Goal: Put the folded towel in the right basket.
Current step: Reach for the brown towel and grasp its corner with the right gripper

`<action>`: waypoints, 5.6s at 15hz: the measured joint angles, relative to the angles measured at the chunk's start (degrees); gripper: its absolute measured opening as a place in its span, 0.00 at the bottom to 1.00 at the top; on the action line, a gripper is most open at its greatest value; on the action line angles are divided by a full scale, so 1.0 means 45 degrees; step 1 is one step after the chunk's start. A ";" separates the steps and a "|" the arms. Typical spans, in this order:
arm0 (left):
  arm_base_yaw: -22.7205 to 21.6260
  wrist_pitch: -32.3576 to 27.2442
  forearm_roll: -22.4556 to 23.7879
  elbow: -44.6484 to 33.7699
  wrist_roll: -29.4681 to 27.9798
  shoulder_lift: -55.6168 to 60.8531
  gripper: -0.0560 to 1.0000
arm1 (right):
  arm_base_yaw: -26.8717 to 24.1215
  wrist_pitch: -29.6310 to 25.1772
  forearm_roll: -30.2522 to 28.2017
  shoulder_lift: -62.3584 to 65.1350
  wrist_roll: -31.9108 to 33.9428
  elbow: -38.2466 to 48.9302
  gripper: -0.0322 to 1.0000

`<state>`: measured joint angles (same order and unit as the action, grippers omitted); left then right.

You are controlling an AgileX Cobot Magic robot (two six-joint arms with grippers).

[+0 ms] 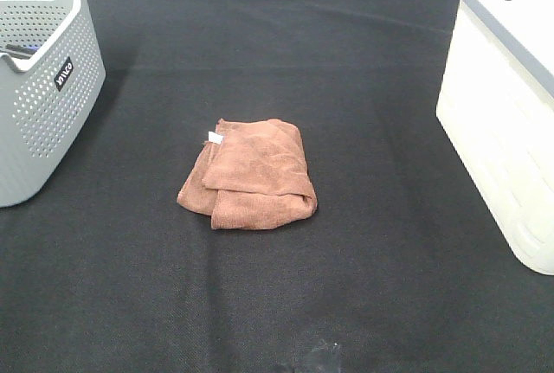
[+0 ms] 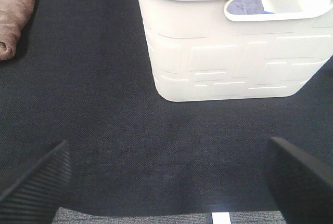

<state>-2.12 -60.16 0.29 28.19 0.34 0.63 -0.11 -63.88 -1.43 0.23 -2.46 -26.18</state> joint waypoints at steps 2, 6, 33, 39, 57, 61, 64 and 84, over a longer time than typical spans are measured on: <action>0.0000 0.0000 0.0000 0.0000 0.0000 0.0000 0.99 | 0.0000 0.0000 0.0000 0.0000 0.0000 0.0000 0.97; 0.0000 0.0000 0.0000 0.0000 0.0000 0.0000 0.99 | 0.0000 0.0000 0.0000 0.0000 0.0000 0.0000 0.97; 0.0000 0.0000 0.0000 0.0000 0.0000 0.0000 0.99 | 0.0000 0.0000 0.0013 0.0000 0.0000 0.0000 0.97; 0.0000 0.0000 0.0000 0.0000 0.0000 0.0000 0.99 | 0.0000 0.0000 0.0013 0.0000 0.0000 0.0000 0.97; 0.0000 0.0000 0.0000 0.0000 0.0000 0.0000 0.99 | 0.0000 -0.0649 0.2699 -0.7207 -0.0013 -0.4584 0.97; 0.0000 0.0000 0.0000 0.0000 0.0000 0.0000 0.99 | 0.0000 -0.0955 0.5959 -1.1994 -0.0866 -0.7996 0.97; 0.0000 0.0000 0.0000 0.0000 0.0000 0.0000 0.99 | 0.0204 -0.0802 0.8352 -1.4426 -0.2152 -0.9116 0.96; 0.0000 0.0000 0.0000 0.0000 0.0000 0.0000 0.99 | 0.4227 0.4826 0.9664 -2.8368 -0.3909 -1.2401 0.95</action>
<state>-2.12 -60.16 0.29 28.19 0.34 0.63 18.91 -42.17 42.06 -127.43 -20.05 -81.99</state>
